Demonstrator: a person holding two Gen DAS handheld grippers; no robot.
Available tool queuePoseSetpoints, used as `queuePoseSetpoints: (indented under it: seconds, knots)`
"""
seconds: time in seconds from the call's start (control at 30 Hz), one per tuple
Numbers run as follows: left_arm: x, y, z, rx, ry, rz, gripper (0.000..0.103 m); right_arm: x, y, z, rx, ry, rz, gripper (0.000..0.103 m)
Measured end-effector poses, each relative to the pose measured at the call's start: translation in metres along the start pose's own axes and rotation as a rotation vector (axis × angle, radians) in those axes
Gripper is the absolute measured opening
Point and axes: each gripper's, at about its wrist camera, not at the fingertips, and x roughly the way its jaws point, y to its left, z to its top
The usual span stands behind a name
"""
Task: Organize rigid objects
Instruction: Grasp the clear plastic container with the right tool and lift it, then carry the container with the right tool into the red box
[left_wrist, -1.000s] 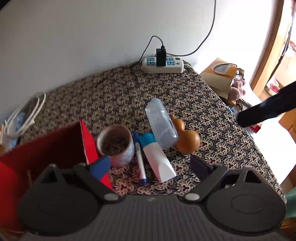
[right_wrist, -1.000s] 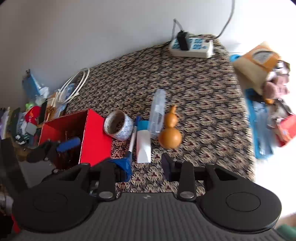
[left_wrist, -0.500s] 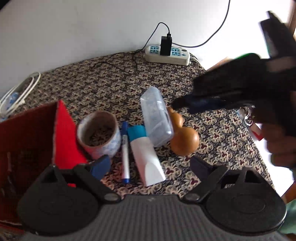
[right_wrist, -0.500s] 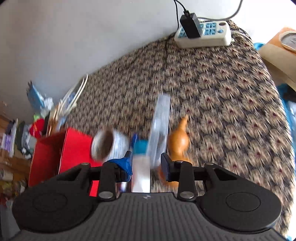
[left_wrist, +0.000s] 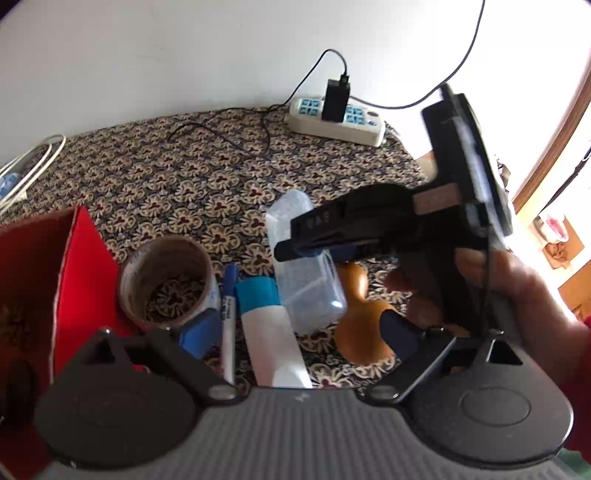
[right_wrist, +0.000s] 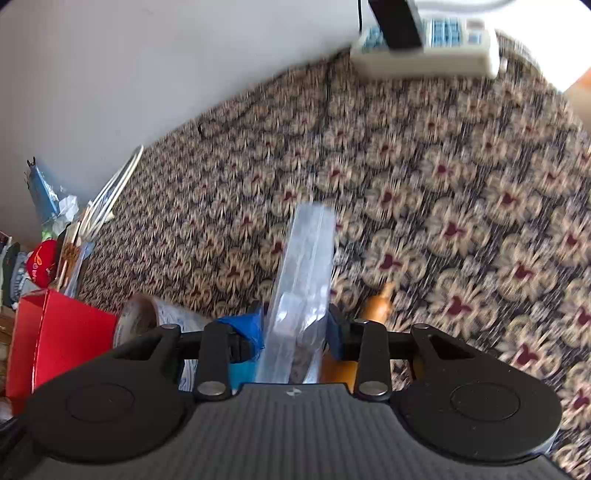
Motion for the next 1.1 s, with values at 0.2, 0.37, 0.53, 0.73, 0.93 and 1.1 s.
queuePoseSetpoints:
  seconds: [0.2,0.37,0.53,0.73,0.93,1.1]
  knots:
    - [0.009,0.010,-0.005,-0.020,0.042,-0.038,0.092,-0.010,-0.014,-0.012,0.106,0.049,0.132,0.013]
    - [0.018,0.009,-0.013,-0.015,0.088,-0.075,0.093,-0.026,-0.019,-0.028,0.176,0.094,0.253,0.013]
    - [0.021,0.016,-0.021,-0.062,0.125,-0.128,0.093,-0.047,-0.026,-0.049,0.234,0.094,0.318,0.013]
    - [0.007,0.014,-0.031,-0.056,0.123,-0.187,0.081,-0.067,-0.022,-0.073,0.264,0.082,0.380,0.013]
    - [-0.019,0.007,-0.044,-0.023,0.104,-0.238,0.065,-0.083,-0.012,-0.098,0.294,0.056,0.417,0.013]
    - [-0.052,0.003,-0.054,0.032,0.035,-0.250,0.065,-0.103,-0.002,-0.110,0.309,0.018,0.445,0.013]
